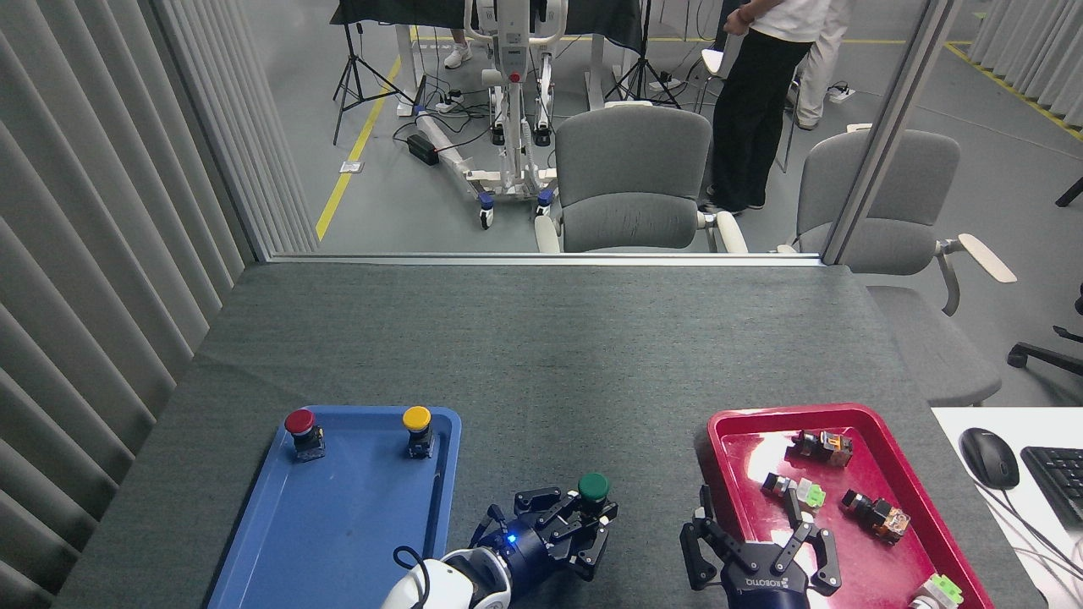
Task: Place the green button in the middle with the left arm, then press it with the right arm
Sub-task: 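Carry the green button off the tray toward the table middle, then release the green button on the table and withdraw the left hand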
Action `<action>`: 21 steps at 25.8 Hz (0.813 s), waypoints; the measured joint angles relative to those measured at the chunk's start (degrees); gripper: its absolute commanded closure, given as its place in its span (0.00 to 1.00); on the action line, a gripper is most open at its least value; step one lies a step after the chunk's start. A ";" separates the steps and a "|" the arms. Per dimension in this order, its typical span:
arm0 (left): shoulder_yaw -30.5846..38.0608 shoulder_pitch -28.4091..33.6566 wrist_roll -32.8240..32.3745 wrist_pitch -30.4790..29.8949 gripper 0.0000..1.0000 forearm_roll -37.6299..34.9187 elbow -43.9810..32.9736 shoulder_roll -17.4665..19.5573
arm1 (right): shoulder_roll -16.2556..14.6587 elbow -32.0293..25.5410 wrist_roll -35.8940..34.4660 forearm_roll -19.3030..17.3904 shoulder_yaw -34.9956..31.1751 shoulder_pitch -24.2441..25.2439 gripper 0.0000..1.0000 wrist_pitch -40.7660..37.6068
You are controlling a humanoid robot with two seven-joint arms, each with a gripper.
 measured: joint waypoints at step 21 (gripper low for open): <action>8.47 14.16 0.48 8.29 0.01 -2.35 -21.71 9.97 | 0.36 1.03 0.78 -0.93 -0.50 2.53 0.02 -2.50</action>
